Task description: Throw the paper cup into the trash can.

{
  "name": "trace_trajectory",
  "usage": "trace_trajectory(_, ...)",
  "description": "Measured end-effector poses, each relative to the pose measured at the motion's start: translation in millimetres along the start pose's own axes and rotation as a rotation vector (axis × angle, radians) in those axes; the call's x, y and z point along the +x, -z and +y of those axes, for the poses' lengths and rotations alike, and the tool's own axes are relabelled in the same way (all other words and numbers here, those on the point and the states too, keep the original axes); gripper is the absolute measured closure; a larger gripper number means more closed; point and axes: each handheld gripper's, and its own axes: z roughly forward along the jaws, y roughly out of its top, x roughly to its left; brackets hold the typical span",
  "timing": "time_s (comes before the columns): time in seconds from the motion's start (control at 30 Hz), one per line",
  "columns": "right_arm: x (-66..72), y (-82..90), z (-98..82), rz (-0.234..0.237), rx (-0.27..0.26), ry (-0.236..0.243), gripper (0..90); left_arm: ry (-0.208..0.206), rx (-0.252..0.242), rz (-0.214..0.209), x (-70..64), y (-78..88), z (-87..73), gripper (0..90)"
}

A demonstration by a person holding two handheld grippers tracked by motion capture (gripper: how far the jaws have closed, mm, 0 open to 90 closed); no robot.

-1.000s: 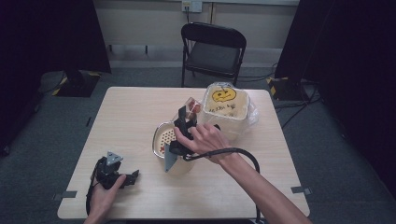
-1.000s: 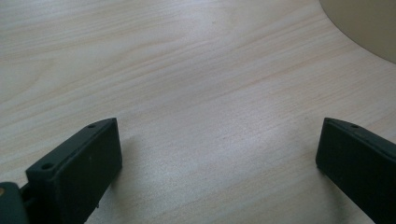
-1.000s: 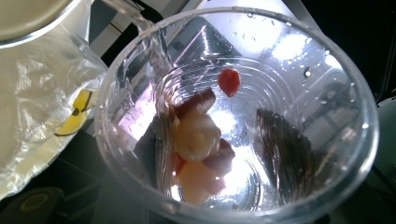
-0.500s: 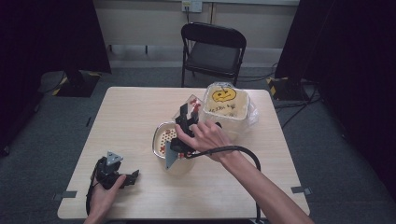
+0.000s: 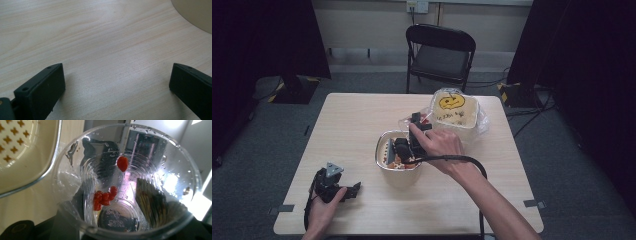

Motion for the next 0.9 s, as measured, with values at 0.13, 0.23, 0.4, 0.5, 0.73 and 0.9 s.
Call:
trace_trajectory(0.13,-4.1,0.8,-11.8,0.11,-0.025,-0.199,50.5,0.0,0.0,0.0,0.0,0.0,0.0,0.0)
trace_trajectory(0.23,-7.7,-2.0,-28.7,0.221,-0.054,-0.392,50.4,0.0,0.0,0.0,0.0,0.0,0.0,0.0)
trace_trajectory(0.4,-14.2,-6.2,-52.5,0.359,-0.14,-0.667,50.5,0.0,0.0,0.0,0.0,0.0,0.0,0.0)
trace_trajectory(0.5,-18.4,-8.2,-64.2,0.442,-0.208,-0.809,50.5,0.0,0.0,0.0,0.0,0.0,0.0,0.0)
trace_trajectory(0.73,-26.2,-15.7,-87.6,0.62,-0.331,-1.101,50.1,0.0,0.0,0.0,0.0,0.0,0.0,0.0)
trace_trajectory(0.9,-28.7,-20.8,-98.1,0.66,-0.371,-1.202,50.1,0.0,0.0,0.001,0.0,0.1,0.0,0.0)
